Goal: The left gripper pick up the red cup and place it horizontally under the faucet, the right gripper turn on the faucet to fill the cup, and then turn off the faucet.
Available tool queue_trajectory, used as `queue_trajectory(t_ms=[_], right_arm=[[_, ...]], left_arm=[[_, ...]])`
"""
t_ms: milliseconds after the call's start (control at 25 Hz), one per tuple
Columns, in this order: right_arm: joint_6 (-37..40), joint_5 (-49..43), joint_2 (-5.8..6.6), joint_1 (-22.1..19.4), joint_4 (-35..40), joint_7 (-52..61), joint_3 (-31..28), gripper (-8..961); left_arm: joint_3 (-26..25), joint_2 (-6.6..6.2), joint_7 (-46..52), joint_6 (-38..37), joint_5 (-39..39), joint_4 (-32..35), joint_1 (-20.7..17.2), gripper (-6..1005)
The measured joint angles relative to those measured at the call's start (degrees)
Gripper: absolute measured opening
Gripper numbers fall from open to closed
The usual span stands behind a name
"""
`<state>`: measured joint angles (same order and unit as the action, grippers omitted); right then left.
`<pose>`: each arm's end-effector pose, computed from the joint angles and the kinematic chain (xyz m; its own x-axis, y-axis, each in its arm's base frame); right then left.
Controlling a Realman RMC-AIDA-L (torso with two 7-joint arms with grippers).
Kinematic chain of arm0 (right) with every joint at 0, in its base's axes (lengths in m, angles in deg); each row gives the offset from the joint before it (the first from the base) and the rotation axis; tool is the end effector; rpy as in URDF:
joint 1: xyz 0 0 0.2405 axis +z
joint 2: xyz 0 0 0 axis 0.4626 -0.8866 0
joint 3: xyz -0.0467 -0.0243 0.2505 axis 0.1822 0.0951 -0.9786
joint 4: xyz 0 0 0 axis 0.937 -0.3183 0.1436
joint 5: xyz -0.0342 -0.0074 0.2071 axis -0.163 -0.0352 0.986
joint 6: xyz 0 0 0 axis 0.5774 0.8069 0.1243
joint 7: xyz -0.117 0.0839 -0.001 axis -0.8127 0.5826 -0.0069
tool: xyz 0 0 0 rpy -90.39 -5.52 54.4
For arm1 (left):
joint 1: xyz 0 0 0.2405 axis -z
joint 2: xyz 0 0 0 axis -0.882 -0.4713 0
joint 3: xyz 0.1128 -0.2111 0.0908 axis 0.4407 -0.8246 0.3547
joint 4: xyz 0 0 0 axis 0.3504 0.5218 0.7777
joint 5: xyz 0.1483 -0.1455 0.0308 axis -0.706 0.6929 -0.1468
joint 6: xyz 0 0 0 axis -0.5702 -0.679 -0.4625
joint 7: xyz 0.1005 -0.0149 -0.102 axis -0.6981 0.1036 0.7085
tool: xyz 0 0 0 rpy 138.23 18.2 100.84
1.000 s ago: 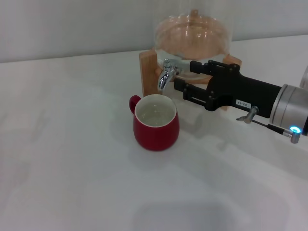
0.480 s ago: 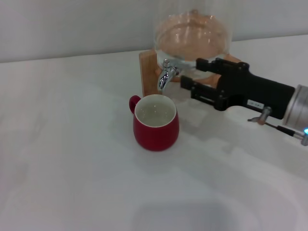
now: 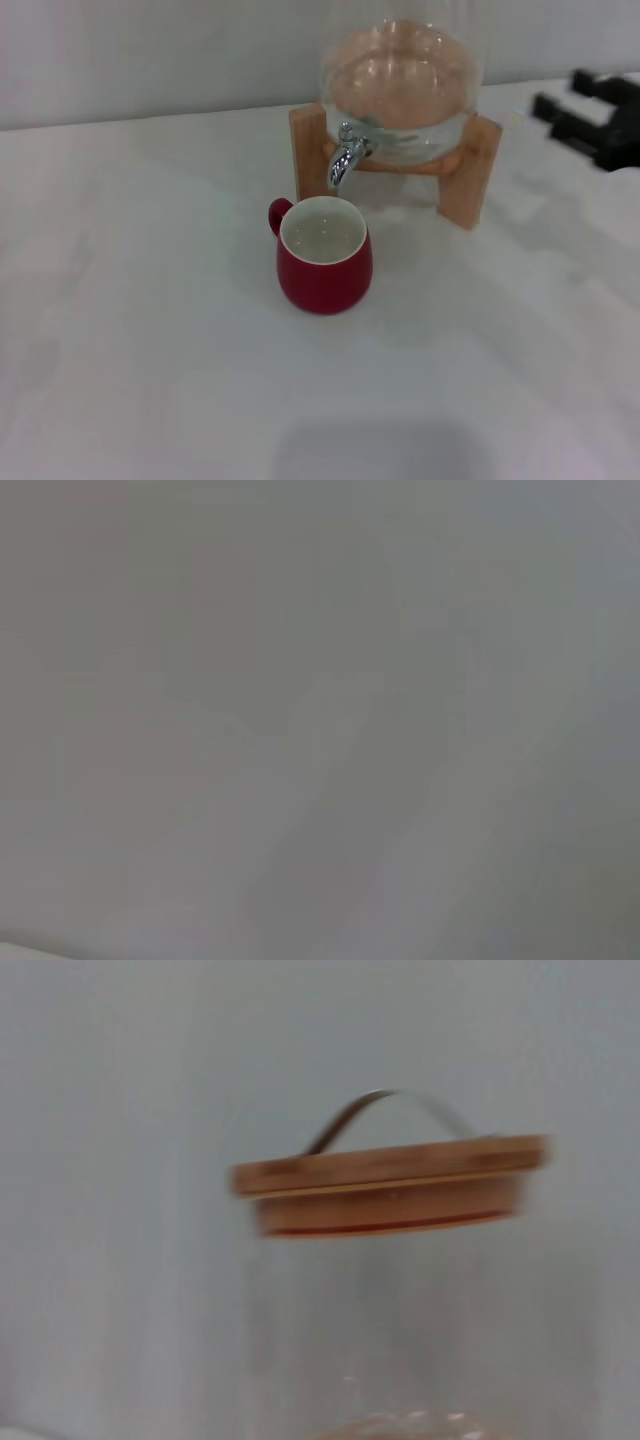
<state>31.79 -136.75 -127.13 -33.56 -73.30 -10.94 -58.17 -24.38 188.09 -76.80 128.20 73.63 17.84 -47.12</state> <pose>0.2661 0.2906 0.0913 0.6938 -0.0844 -0.7152 -0.6437 -0.5182 -0.5632 -0.3731 0.3119 0.0958 0.4170 0.2044 0.8856 0.9014 -0.2185 -0.3739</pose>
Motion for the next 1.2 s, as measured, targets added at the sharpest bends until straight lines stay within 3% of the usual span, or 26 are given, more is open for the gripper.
queue_trajectory(t_ms=[240, 520, 760, 880, 1040, 1200], right_arm=[[-0.3, -0.2, -0.02, 0.3, 1.6, 0.5, -7.0, 642], [-0.3, -0.1, 0.05, 3.4, 7.0, 0.7, -14.7, 642], [-0.8, -0.2, 0.15, 5.6, 10.8, 1.2, -19.4, 642], [-0.6, -0.2, 0.1, 5.8, 11.1, 1.1, -20.1, 642], [-0.6, -0.2, -0.08, 5.7, 11.6, 0.7, -20.7, 642], [-0.2, 0.0, -0.1, 5.5, 12.2, 0.3, -21.0, 642]], left_arm=[[0.0, -0.03, 0.0, 0.0, -0.1, 0.1, -0.3, 870], [0.0, -0.01, -0.4, 0.7, 0.0, 0.1, -1.2, 871], [0.0, -0.06, -2.5, 6.5, 0.1, 0.6, -2.7, 871], [0.1, 0.24, -7.3, 10.9, 0.1, 2.5, -3.9, 871], [0.5, 0.79, -21.5, 18.8, 1.6, 2.6, -5.2, 871], [0.2, 0.39, -23.9, 20.8, 5.9, -0.5, -5.3, 871]])
